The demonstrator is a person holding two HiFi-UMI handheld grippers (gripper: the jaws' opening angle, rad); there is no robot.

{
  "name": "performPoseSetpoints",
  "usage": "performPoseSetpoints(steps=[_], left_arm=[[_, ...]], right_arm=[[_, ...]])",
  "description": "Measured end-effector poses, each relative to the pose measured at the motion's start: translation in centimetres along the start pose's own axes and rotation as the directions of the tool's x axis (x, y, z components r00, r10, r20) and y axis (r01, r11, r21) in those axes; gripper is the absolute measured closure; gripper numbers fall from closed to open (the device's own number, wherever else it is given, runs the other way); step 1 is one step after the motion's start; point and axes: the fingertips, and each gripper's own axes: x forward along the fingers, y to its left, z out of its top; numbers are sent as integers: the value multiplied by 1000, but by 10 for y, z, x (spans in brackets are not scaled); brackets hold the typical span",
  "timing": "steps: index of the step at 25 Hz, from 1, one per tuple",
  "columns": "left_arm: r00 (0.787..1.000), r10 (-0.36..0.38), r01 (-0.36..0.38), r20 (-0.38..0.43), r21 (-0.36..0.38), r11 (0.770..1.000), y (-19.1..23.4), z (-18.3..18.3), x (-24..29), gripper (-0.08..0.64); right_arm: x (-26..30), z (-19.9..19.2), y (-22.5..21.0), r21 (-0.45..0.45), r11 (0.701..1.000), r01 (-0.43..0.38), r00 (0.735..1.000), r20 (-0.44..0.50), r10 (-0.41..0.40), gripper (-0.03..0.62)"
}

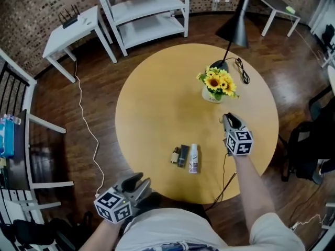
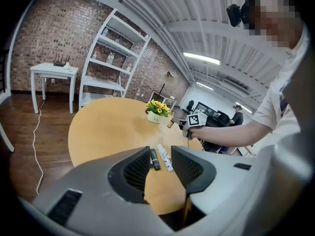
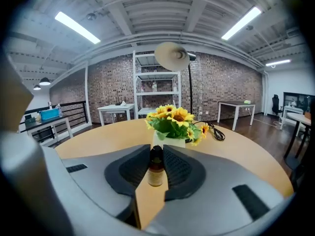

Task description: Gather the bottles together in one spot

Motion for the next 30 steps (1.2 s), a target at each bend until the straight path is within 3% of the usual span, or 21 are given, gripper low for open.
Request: performPoseSetpoints(steps=[5,10,22,30], left_arm=[[998,50,-51,-25,-22,998,1,-3,4,426],[997,49,-52,-54,-42,998,-5,-4,21,426],[996,20,-21,-82,-15,1000,-17,6,58,426],[996,16,-15,-90,5,1000,-21,8,62,426]], right_arm=[[41,-9,-36,9,999,48,999,-4,-48,520],[60,-16,-69,4,995,102,995,-20,-102,520],[72,-34,-81,-25,989,143,989,-31,-144,509],[70,-37,-86,7,987,158,987,-20,-158,476]])
